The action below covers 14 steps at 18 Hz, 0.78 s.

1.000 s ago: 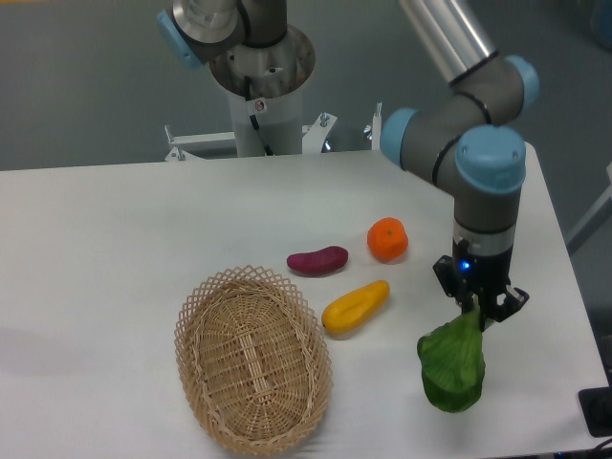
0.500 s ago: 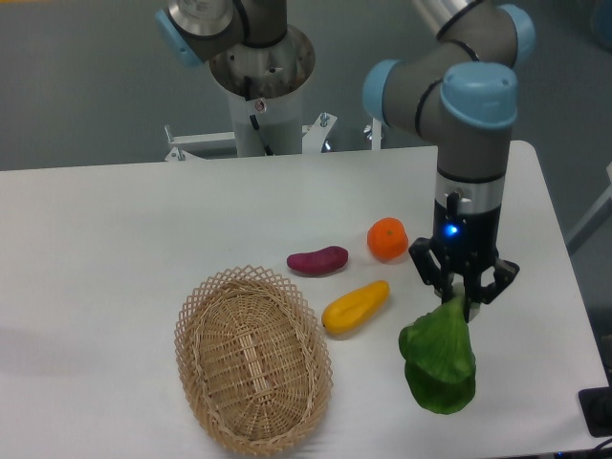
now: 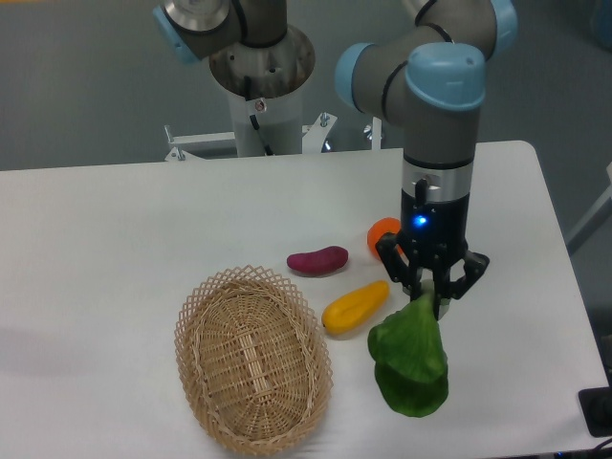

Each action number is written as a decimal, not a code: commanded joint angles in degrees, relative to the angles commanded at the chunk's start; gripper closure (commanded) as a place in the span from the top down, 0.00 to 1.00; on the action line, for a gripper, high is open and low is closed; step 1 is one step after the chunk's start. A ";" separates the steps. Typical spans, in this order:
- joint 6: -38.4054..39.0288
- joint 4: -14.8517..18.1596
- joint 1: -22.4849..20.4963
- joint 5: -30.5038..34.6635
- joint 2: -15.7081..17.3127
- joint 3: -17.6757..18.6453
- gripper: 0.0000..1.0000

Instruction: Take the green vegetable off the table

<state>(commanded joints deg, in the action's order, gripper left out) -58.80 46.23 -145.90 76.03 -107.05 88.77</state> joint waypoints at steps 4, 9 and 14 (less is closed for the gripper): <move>0.00 0.44 0.62 0.00 0.17 0.09 0.24; 0.00 0.35 0.79 0.00 0.44 0.09 0.24; 0.00 0.35 0.79 0.00 0.26 -0.35 0.24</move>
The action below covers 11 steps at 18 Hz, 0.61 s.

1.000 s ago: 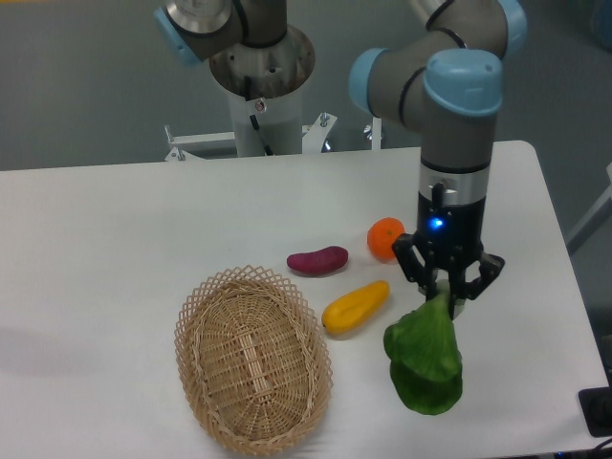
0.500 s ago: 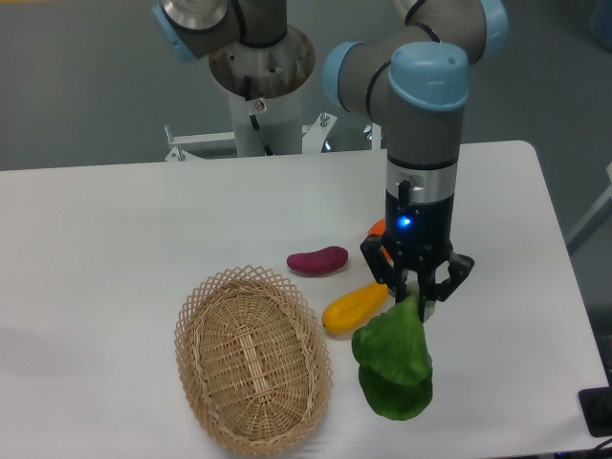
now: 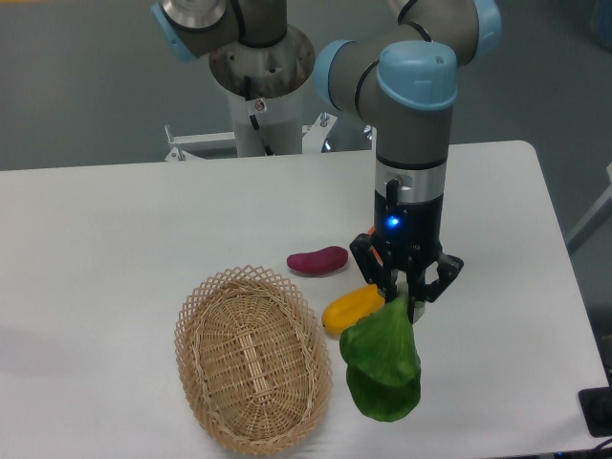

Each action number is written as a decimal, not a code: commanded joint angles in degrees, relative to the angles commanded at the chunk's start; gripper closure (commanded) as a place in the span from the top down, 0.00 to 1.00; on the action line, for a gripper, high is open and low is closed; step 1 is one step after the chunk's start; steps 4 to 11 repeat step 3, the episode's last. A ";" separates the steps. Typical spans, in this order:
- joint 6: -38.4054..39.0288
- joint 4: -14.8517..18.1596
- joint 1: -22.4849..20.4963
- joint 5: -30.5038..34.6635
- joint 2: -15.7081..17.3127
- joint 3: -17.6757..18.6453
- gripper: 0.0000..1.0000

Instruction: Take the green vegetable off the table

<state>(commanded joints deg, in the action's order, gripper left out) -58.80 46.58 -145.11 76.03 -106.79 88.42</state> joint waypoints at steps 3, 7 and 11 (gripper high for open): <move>0.00 0.00 0.00 0.00 0.09 0.00 0.24; 0.00 0.00 0.00 0.00 0.09 0.00 0.24; 0.00 0.00 0.00 0.00 0.09 0.00 0.24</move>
